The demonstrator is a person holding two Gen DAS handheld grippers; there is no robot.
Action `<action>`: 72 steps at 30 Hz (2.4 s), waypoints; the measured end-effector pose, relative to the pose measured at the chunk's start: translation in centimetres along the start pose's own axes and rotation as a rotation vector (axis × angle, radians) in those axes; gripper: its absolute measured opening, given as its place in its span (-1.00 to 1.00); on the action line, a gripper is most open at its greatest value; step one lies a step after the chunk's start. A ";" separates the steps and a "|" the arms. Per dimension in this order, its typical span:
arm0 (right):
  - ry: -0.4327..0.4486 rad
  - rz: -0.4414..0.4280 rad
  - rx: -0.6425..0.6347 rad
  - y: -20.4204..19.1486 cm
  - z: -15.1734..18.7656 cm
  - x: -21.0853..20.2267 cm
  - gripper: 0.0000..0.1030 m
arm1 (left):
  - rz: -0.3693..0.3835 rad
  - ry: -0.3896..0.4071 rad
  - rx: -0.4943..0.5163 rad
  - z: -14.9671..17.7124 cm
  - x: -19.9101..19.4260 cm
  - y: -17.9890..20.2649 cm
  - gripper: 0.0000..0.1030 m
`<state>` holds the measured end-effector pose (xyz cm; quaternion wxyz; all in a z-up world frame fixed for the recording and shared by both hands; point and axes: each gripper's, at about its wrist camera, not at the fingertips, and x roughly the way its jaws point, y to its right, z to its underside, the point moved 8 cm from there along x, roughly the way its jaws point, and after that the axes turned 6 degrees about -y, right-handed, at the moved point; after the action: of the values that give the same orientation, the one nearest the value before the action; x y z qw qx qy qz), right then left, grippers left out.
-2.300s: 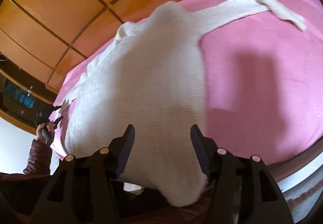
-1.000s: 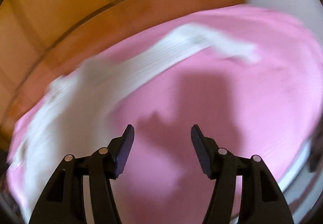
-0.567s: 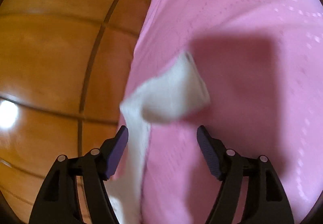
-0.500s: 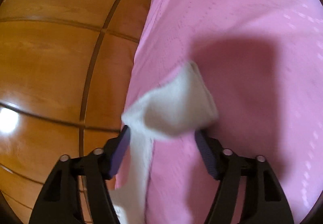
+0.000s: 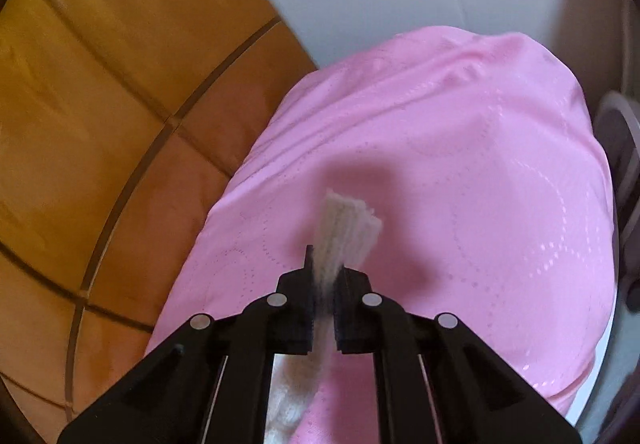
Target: Fold small clothes
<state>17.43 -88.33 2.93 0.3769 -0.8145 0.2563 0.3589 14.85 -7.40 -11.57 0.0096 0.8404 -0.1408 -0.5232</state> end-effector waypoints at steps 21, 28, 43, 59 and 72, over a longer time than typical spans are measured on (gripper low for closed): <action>-0.418 -0.539 -0.753 -32.6 35.7 -5.3 -0.88 | 0.220 0.034 -0.190 -0.1 -4.3 -2.9 0.48; -0.531 -0.649 -0.803 -35.1 44.3 -7.4 -0.05 | 0.283 0.051 -0.253 -1.1 -5.0 -4.0 0.48; -0.411 -0.504 -0.378 -16.4 30.6 -7.1 0.47 | 0.429 -0.067 -0.325 -6.5 0.5 -0.6 -0.13; -0.372 -0.480 -0.361 -17.5 29.2 -4.1 0.27 | 0.279 0.070 -0.235 -12.1 -1.2 -2.3 -0.88; -0.340 -0.192 -0.799 -24.6 38.3 2.1 0.38 | 0.084 0.010 -0.322 -9.3 3.7 -6.9 -0.77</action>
<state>20.65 -43.69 -5.73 0.1008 -0.8458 -0.0451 0.5219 26.18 -2.94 -11.72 0.1665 0.8240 -0.0900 -0.5341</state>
